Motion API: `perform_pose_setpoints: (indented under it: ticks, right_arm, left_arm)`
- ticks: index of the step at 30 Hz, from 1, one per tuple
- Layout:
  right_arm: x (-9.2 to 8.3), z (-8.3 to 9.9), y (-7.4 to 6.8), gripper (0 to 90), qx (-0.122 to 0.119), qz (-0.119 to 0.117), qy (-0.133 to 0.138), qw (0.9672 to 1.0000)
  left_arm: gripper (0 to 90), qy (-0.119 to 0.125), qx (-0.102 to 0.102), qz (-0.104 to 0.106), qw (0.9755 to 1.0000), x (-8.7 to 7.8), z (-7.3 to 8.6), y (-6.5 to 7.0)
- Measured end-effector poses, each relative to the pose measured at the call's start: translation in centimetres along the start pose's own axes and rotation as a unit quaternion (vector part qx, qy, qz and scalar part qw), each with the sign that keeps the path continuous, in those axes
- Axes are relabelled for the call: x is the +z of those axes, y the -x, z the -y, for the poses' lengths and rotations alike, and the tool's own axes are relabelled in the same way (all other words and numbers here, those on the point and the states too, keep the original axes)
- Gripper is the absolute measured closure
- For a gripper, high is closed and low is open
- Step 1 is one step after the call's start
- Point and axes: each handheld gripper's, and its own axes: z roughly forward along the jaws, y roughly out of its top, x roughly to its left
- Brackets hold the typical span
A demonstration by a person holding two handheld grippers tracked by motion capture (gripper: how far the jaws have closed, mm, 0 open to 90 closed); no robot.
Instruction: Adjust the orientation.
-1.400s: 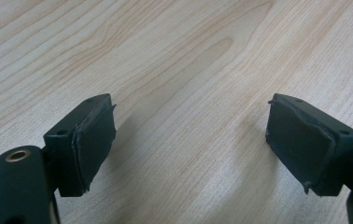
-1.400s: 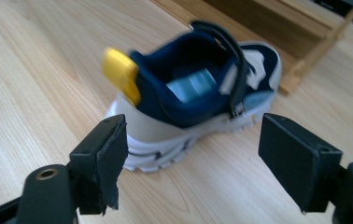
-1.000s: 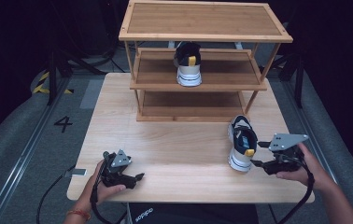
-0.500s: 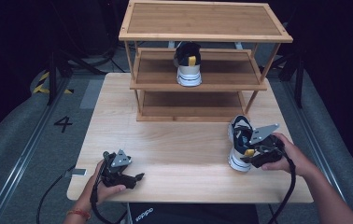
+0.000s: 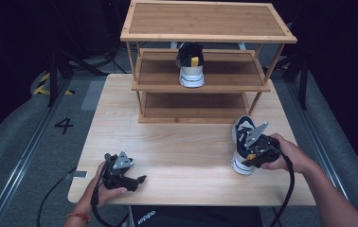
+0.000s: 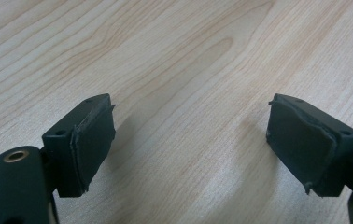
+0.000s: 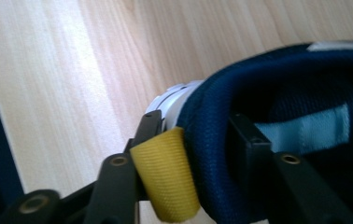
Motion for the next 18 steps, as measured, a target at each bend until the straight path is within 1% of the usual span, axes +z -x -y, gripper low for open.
perform_pose_setpoints:
  ticks: [1,2,3,4,6,7,8,9,10,12,14,15,16,18]
  right_arm:
    - [-0.1,-0.2,-0.2,67.2,-0.005,-0.008,0.006,0.9999]
    - [-0.1,-0.2,-0.2,67.2,-0.005,-0.008,0.006,0.9999]
    - [-0.2,-0.3,-0.5,68.7,-0.013,-0.006,0.004,0.9999]
    - [-0.2,-0.3,-0.5,68.7,-0.013,-0.006,0.004,0.9999]
    - [-0.3,-0.4,-0.8,69.3,-0.020,-0.004,-0.006,0.9998]
    - [-0.4,-0.4,-1.0,69.5,-0.020,0.001,-0.010,0.9997]
    - [-0.5,-0.4,-1.1,69.6,-0.025,-0.002,-0.011,0.9996]
    - [-0.7,-0.4,-1.4,69.5,-0.040,-0.007,-0.012,0.9991]
    - [-0.7,-0.4,-1.4,69.5,-0.040,-0.007,-0.012,0.9991]
    - [-1.2,-0.6,-1.8,69.5,-0.048,-0.008,-0.017,0.9987]
    - [-1.7,-0.9,-2.3,69.5,-0.064,-0.004,-0.016,0.9978]
    - [-2.0,-1.1,-2.5,69.5,-0.070,-0.008,-0.015,0.9974]
    - [-2.2,-1.2,-2.6,69.5,-0.076,-0.006,-0.013,0.9970]
    - [-3.1,-1.9,-3.3,69.4,-0.092,-0.003,-0.012,0.9957]
  left_arm:
    - [15.9,0.001,0.000,0.000,1.0000,0.0,0.0,0.0]
    - [15.9,0.001,0.000,0.000,1.0000,0.0,0.0,0.0]
    - [15.9,0.001,0.000,0.000,1.0000,0.0,0.0,0.0]
    - [15.9,0.000,0.001,0.001,1.0000,0.0,0.0,0.0]
    - [15.9,-0.001,0.001,0.001,1.0000,0.0,0.0,0.0]
    - [15.9,0.000,0.000,0.000,1.0000,0.0,0.0,0.0]
    - [15.9,0.001,0.000,0.000,1.0000,0.0,0.0,0.0]
    - [15.9,0.000,0.001,0.001,1.0000,0.0,0.0,0.0]
    - [15.9,0.000,0.001,0.001,1.0000,0.0,0.0,0.0]
    - [15.9,0.000,0.001,0.001,1.0000,0.0,0.0,0.0]
    - [15.9,0.000,0.001,0.001,1.0000,0.0,0.0,0.0]
    - [15.9,0.000,0.001,0.001,1.0000,0.0,0.0,0.0]
    - [15.9,0.001,0.001,0.001,1.0000,0.0,0.0,0.0]
    - [15.9,0.001,0.001,0.001,1.0000,0.0,0.0,0.0]
